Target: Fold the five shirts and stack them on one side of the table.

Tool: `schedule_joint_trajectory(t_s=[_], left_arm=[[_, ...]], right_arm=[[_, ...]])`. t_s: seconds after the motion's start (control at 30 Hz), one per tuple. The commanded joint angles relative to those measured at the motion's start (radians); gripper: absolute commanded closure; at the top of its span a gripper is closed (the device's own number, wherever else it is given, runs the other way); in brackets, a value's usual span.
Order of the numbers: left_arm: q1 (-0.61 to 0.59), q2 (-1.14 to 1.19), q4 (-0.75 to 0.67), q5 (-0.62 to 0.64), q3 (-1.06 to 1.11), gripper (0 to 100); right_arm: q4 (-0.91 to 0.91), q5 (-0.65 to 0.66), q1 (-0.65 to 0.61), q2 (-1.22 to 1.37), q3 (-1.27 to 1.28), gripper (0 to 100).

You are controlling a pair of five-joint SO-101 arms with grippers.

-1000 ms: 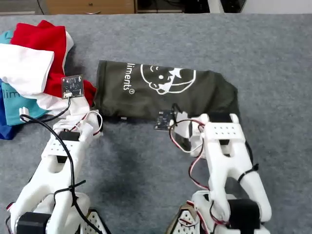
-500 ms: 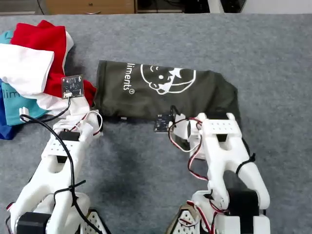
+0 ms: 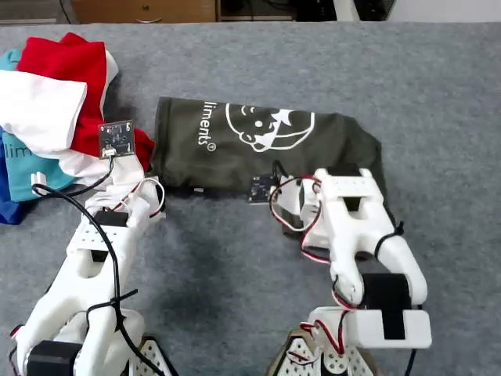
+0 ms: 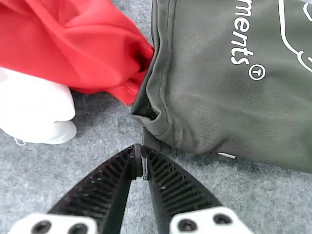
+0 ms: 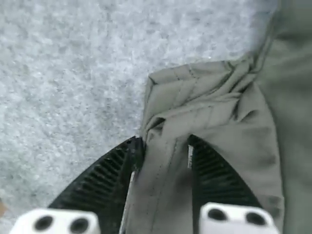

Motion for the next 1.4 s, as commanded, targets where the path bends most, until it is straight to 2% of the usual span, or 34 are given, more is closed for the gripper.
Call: schedule_joint_trajectory(t_s=[0.0, 0.07, 0.3, 0.43, 0.6, 0.73, 1.03, 1.37], left_arm=[[0.008, -0.028, -0.014, -0.009, -0.003, 98], [0.008, -0.028, -0.014, -0.009, -0.003, 98], [0.008, -0.028, -0.014, -0.011, -0.003, 98], [0.008, -0.028, -0.017, -0.009, -0.005, 98], [0.008, -0.028, -0.017, -0.009, -0.005, 98], [0.008, -0.028, -0.017, -0.009, -0.005, 98], [0.008, -0.028, -0.014, -0.011, -0.005, 98], [0.008, -0.028, -0.017, -0.011, -0.005, 98]], right_arm=[[-0.002, 0.009, 0.019, 0.039, -0.025, 87.7], [-0.002, 0.009, 0.018, 0.053, -0.038, 91.0], [-0.002, 0.009, 0.018, 0.076, -0.065, 91.3], [-0.002, 0.006, 0.018, 0.076, -0.065, 99.8], [0.006, 0.002, 0.021, 0.070, -0.076, 99.7], [0.068, -0.061, 0.019, 0.077, -0.160, 99.7], [0.285, -0.066, 0.019, 0.124, -0.518, 99.7], [0.523, -0.058, 0.016, 0.587, -1.230, 99.7]])
